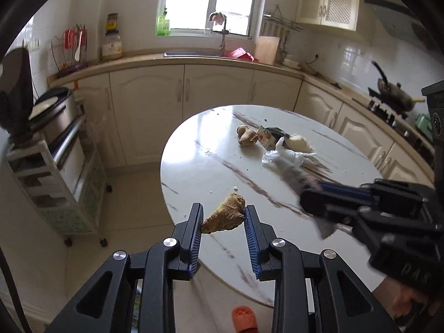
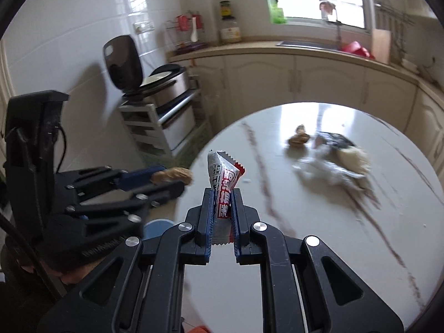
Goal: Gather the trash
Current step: 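Grasp the brown ginger lump with the left gripper while the right grasps the red-white wrapper, then carry ginger lump and red-white wrapper to the blue wastebasket and open both grippers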
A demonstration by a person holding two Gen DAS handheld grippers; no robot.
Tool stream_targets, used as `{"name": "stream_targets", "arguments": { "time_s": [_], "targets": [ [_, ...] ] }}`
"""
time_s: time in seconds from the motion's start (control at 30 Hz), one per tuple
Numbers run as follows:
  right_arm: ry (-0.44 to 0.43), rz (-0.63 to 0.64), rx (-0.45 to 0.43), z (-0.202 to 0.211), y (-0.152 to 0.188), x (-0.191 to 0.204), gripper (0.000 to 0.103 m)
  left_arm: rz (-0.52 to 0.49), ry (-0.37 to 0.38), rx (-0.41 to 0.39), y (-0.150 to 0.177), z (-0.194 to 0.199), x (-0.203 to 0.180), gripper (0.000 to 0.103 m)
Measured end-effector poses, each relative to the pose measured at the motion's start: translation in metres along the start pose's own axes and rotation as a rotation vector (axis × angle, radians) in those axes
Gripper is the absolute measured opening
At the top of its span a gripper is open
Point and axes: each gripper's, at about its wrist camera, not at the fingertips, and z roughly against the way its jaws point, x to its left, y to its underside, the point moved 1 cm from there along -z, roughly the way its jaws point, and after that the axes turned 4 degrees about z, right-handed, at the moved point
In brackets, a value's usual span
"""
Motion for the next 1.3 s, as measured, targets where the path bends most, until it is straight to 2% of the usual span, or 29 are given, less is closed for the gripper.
{"name": "stream_targets", "arguments": {
  "time_s": [0.1,0.2,0.4,0.6,0.77,0.93,1.0,1.1,1.3],
  "targets": [
    [-0.010,-0.002,-0.007,-0.017,-0.006,0.029,0.011,0.034,-0.010,0.009,0.009,0.007,0.023,0.024],
    [-0.020,0.022,-0.002,-0.026,-0.010,0.050,0.011,0.061,0.028,-0.022,0.016,0.025,0.043,0.024],
    [-0.095,0.059,0.022,-0.055,-0.018,0.092,0.011,0.164,-0.089,-0.037,0.047,0.059,0.122,0.024],
    [-0.213,0.076,0.133,-0.124,0.001,0.142,0.011,0.316,-0.248,0.087,0.108,0.059,0.219,0.024],
    [-0.275,0.087,0.272,-0.196,0.035,0.176,0.011,0.402,-0.306,0.201,0.150,0.037,0.271,0.024],
    [-0.289,0.095,0.372,-0.249,0.061,0.190,0.011,0.451,-0.333,0.282,0.167,0.013,0.299,0.026],
    [-0.293,0.091,0.407,-0.270,0.069,0.193,0.011,0.462,-0.343,0.304,0.168,0.006,0.313,0.031],
    [-0.304,0.079,0.436,-0.289,0.075,0.197,0.011,0.478,-0.371,0.315,0.163,-0.002,0.328,0.051],
    [-0.345,0.060,0.467,-0.311,0.081,0.207,0.012,0.518,-0.448,0.301,0.156,0.012,0.348,0.055]
  ]
}}
